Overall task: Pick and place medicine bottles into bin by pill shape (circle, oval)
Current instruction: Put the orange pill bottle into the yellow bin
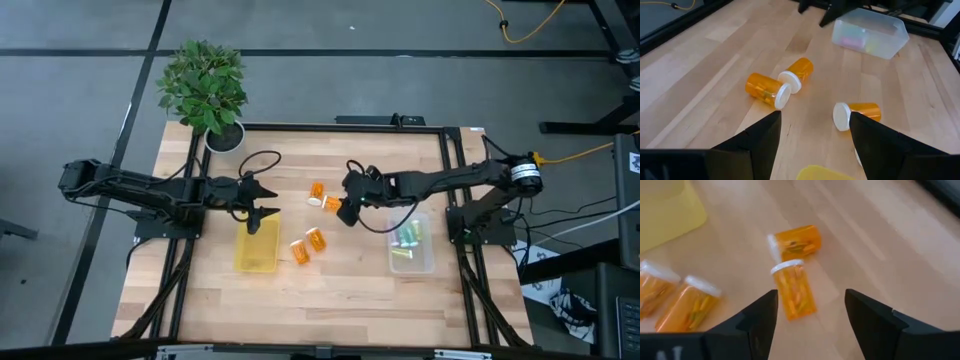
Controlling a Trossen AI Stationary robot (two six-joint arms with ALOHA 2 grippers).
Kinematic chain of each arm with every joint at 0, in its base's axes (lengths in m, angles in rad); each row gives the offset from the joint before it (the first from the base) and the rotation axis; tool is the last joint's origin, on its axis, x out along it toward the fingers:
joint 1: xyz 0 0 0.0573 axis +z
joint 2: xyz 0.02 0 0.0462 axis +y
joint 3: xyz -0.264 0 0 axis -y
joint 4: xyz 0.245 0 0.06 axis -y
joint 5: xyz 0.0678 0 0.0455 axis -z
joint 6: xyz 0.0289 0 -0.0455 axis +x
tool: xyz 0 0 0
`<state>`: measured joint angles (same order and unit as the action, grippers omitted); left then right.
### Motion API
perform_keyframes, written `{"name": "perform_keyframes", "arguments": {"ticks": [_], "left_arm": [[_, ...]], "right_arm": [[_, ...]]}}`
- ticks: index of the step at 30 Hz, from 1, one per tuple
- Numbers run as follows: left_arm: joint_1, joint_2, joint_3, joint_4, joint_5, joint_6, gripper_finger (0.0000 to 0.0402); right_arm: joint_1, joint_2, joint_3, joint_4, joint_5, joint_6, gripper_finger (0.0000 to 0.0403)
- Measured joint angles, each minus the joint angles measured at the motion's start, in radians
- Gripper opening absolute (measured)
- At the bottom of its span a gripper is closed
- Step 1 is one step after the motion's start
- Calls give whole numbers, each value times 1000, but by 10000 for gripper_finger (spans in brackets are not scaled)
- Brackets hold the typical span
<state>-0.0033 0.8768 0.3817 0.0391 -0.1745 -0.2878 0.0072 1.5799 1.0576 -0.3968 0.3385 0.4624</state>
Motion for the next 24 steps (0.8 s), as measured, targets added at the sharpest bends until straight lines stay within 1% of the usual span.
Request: {"name": "perform_keyframes", "arguments": {"ticks": [4,7,10,12,14,18,20,22,24], "left_arm": [[0,0,0,0,0,0,229],[0,0,0,0,0,0,229],[0,0,0,-1,0,0,229],[0,0,0,-1,0,0,229],[0,0,0,-1,0,0,229],[0,0,0,-1,0,1,229],[0,0,0,-1,0,0,229],[0,0,0,-2,0,1,229],[0,0,0,-1,0,1,229]], "right_arm": [[-13,48,0,34,-21,-35,233],[-20,100,0,51,-25,-90,233],[-23,152,0,79,-32,-178,233],[-23,179,0,105,-57,-257,233],[-23,202,0,131,-70,-303,233],[-23,225,0,183,-71,-352,233],[-25,235,0,176,-74,-380,233],[-29,248,0,181,-113,-399,233],[-34,269,0,193,-130,-402,233]]}}
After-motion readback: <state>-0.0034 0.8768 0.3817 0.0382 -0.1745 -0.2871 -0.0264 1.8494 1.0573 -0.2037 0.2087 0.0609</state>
